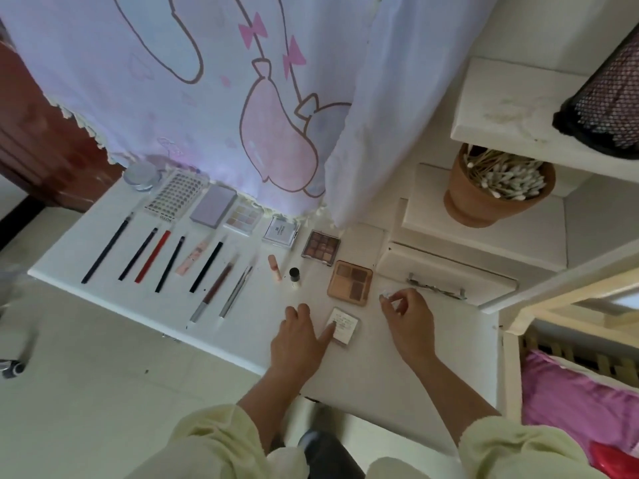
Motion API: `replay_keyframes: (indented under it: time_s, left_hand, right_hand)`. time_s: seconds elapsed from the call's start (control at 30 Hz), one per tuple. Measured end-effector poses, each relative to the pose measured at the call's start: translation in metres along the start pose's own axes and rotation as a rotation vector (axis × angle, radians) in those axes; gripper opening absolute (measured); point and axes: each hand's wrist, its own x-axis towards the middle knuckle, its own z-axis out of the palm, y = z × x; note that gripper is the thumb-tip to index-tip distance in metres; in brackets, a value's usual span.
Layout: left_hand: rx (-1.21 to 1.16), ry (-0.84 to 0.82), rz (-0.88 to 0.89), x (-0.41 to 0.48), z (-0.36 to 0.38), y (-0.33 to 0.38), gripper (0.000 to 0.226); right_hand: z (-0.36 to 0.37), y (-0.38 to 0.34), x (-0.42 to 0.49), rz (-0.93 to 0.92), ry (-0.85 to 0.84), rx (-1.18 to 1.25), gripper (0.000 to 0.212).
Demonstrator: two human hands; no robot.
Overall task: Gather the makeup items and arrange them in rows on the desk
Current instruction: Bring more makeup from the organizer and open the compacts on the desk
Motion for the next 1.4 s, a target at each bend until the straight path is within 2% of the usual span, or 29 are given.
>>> replay_keyframes:
  time_s: [0.07, 0.13, 0.23, 0.37, 0.57, 0.83, 1.17, 1.4]
  left_hand:
    - [0.0, 0.051, -0.02, -0.01, -0.011, -0.017, 0.048]
    - [0.002, 0.104, -0.037, -0.021, -0.023, -0.042, 0.041]
    - [-0.003, 0.146, -0.077, -0.039, -0.046, -0.082, 0.034]
    - [-0.065, 0.175, -0.18, -0.081, -0.077, -0.141, 0.029]
    - [-0.146, 0.253, -0.376, -0.179, -0.108, -0.263, 0.026]
    - [-0.225, 0.448, -0.702, -0.369, -0.134, -0.448, 0.027]
    - [-0.279, 0.72, -1.137, -0.579, -0.166, -0.606, 0.029]
    - [-0.26, 0.838, -1.384, -0.718, -0.187, -0.727, 0.027]
  right_hand:
    - [0.01, -0.015, -0.012, -0.084, -0.097, -0.019, 0.013]
    - [0.026, -0.034, -0.029, -0.13, -0.262, -0.047, 0.012]
    - [0.055, -0.064, -0.055, -0.215, -0.497, -0.153, 0.017]
    - [0.093, -0.11, -0.101, -0.398, -0.68, -0.372, 0.03]
    - [0.159, -0.182, -0.214, -0.67, -0.793, -0.557, 0.036]
    - [0.266, -0.273, -0.452, -1.114, -1.016, -0.669, 0.035]
    - [0.364, -0.369, -0.733, -1.644, -1.221, -0.725, 0.035]
    - [0.434, -0.426, -0.936, -1.916, -1.317, -0.694, 0.037]
